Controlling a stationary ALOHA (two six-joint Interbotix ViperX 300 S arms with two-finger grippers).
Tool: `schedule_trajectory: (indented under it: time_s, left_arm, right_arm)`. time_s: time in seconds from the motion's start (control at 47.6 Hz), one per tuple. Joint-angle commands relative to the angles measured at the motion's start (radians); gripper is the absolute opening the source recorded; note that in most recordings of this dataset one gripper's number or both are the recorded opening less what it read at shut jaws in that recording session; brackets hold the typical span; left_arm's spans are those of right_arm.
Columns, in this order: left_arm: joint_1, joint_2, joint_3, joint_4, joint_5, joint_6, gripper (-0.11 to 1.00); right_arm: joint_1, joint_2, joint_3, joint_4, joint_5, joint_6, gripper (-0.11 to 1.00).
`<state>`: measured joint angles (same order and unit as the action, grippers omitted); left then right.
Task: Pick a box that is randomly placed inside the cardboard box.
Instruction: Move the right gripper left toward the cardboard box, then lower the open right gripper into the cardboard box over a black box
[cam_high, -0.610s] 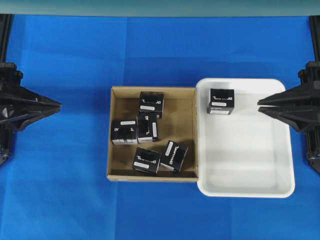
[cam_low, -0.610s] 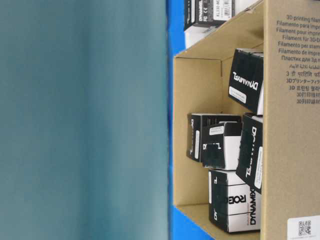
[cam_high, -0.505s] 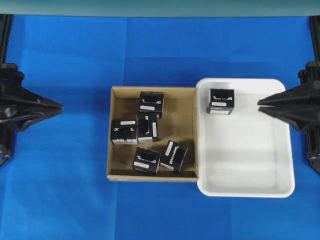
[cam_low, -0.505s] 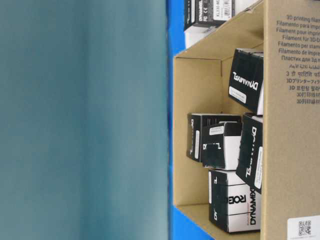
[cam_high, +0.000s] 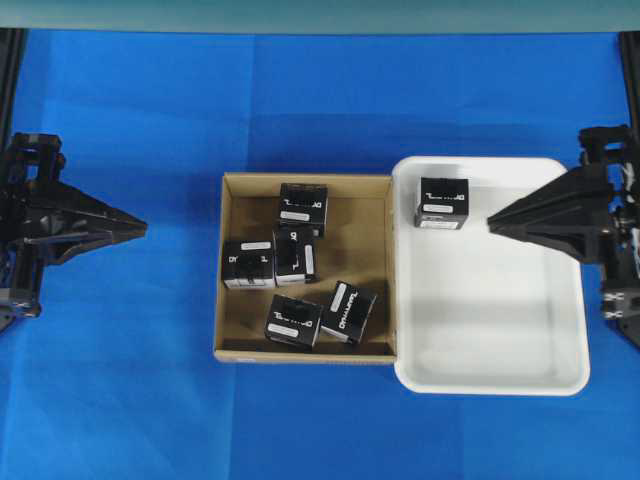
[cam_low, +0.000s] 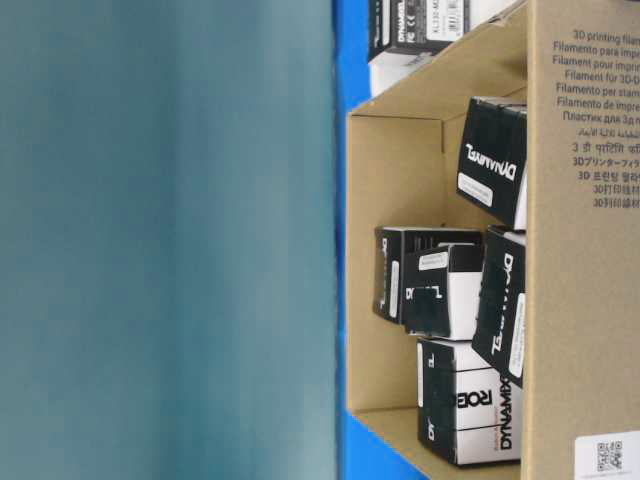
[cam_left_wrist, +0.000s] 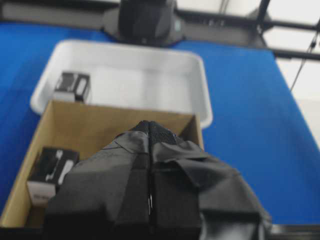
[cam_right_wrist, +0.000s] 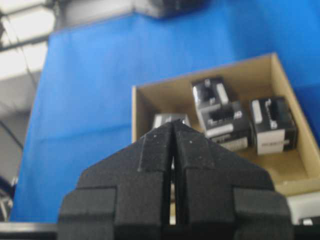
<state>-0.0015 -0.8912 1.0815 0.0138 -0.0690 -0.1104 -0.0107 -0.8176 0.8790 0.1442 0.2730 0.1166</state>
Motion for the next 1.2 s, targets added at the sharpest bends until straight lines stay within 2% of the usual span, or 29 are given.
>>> schedule_trajectory:
  time_s: [0.0, 0.126, 0.273, 0.568, 0.757, 0.925, 1.177]
  left_arm:
    - [0.0, 0.003, -0.037, 0.002, 0.031, 0.005, -0.07]
    - [0.0, -0.002, -0.043, 0.003, 0.078, 0.005, -0.07]
    - [0.002, -0.002, -0.055, 0.003, 0.115, 0.003, -0.07]
    - [0.002, -0.005, -0.064, 0.003, 0.181, 0.003, -0.07]
    - [0.002, -0.018, -0.064, 0.003, 0.207, 0.003, -0.07]
    - [0.002, -0.023, -0.063, 0.003, 0.242, 0.002, -0.07]
    - [0.0, -0.035, -0.063, 0.003, 0.242, 0.002, -0.07]
  right_arm:
    - [-0.002, 0.06, -0.087, 0.002, 0.084, 0.0, -0.02]
    - [-0.002, 0.158, -0.189, 0.006, 0.193, 0.003, -0.02]
    - [-0.002, 0.301, -0.353, 0.014, 0.328, 0.02, -0.02]
    - [0.006, 0.634, -0.676, 0.02, 0.689, 0.144, -0.01]
    - [0.018, 0.834, -0.844, 0.017, 0.874, 0.138, -0.01]
    - [0.028, 0.954, -0.923, 0.014, 0.931, 0.118, -0.01]
    - [0.031, 1.042, -0.979, 0.014, 0.888, 0.112, -0.01]
